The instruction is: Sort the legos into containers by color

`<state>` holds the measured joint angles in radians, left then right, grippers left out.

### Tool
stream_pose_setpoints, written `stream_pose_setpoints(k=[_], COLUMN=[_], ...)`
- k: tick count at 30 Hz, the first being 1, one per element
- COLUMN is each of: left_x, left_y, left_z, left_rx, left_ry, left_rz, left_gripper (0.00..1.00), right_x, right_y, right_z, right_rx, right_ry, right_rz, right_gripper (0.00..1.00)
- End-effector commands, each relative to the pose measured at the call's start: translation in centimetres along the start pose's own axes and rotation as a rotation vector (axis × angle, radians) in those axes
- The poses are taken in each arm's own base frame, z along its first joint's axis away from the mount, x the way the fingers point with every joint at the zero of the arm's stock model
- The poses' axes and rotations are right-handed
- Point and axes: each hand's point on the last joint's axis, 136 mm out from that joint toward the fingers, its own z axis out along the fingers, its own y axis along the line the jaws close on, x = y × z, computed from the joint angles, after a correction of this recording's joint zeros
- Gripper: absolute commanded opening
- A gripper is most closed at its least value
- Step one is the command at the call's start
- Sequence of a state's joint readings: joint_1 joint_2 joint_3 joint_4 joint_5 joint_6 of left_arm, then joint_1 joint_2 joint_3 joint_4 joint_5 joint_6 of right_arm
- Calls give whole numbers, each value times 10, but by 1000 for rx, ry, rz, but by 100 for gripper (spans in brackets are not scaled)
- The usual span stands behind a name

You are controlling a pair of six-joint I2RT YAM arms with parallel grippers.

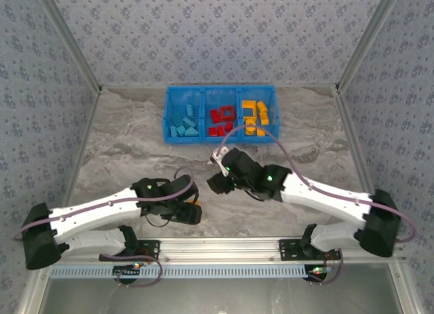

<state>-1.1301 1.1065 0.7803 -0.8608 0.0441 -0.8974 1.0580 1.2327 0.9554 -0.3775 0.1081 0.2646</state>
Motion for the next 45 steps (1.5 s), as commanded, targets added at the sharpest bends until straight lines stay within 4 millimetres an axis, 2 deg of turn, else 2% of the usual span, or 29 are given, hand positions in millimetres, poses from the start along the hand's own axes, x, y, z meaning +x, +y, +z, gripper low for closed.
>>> stream_pose_setpoints(k=[1, 4, 9, 11, 18, 26, 29, 32, 34, 37, 40, 42, 45], left_x=[-6, -7, -8, -10, -13, -22, -24, -31, -44, -78, -128, -168, -228], left_y=[-17, -24, -13, -11, -8, -11, -10, -16, -27, -40, -46, -48, -49], left_z=[15, 28, 41, 43, 61, 68, 64, 43, 18, -24, -55, -71, -86], left_rx=[-6, -50, -145, -155, -190, -188, -197, -162, -124, -67, -16, -12, -31], left_ry=[-3, 29, 42, 35, 50, 47, 34, -14, -57, -124, -199, -249, -330], left_rz=[-2, 38, 26, 30, 39, 50, 47, 33, 31, 28, 32, 43, 65], left_gripper=[72, 73, 72, 72, 65, 37, 31, 30, 31, 31, 31, 31, 31], right_x=[9, 27, 41, 45, 60, 60, 62, 60, 53, 31, 4, -13, -37], right_y=[23, 30, 35, 39, 40, 36, 37, 38, 37, 28, 15, 5, -14], right_z=[-32, -52, -84, -90, -98, -99, -98, -101, -107, -120, -131, -135, -139], right_rx=[-110, -142, -181, -206, -230, -208, -216, -225, -223, -168, -79, 1, 152], right_ry=[-66, -76, -123, -134, -114, -122, -117, -126, -148, -227, -336, -401, -491], right_rz=[52, 78, 114, 117, 142, 146, 150, 141, 130, 100, 58, 39, 21], right_gripper=[62, 64, 64, 65, 65, 65, 65, 65, 65, 66, 68, 69, 69])
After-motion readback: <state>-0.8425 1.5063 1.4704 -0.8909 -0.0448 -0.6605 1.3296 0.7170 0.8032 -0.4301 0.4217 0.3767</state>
